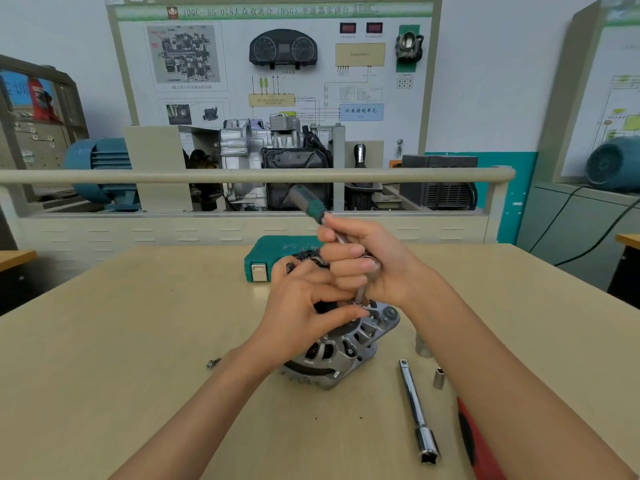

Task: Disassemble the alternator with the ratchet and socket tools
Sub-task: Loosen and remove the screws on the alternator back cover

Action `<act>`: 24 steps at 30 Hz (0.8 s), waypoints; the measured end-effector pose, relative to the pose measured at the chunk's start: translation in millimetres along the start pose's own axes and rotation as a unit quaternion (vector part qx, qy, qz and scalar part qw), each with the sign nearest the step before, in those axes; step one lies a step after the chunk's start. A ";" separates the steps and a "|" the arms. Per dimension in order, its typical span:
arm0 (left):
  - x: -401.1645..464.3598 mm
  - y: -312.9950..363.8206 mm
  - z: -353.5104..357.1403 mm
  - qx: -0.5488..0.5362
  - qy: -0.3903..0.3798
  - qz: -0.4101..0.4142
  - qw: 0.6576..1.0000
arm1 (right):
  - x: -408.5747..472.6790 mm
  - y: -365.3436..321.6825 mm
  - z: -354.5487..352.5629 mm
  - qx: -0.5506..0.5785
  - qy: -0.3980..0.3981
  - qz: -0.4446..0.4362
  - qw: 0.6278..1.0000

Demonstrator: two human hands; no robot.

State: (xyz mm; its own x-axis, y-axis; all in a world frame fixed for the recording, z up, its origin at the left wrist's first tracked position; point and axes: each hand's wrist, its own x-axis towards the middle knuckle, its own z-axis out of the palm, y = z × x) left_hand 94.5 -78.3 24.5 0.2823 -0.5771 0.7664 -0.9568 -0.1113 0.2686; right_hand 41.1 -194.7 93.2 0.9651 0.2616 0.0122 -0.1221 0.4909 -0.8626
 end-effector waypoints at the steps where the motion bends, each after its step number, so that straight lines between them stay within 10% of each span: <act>1: -0.5 0.5 0.1 0.003 0.003 0.000 1.000 | -1.6 4.6 3.0 0.002 0.072 -0.059 0.996; 5: -1.8 2.7 1.9 0.007 0.022 -0.007 1.000 | -8.3 29.5 13.5 0.059 0.350 -0.325 0.877; 8: -2.6 2.0 4.4 0.015 0.029 0.002 0.999 | -15.3 47.9 18.1 0.110 0.388 -0.390 0.828; 24: -1.0 -1.4 13.7 0.045 0.072 0.007 0.996 | -7.7 16.4 -1.2 0.000 0.246 -0.180 0.952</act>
State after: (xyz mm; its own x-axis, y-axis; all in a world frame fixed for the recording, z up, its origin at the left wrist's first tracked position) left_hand 94.6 -88.7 15.3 0.2698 -0.4582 0.8469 -0.9612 -0.1799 0.2089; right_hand 32.0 -189.6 78.4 0.9362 -0.3448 0.0679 0.2365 0.4752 -0.8475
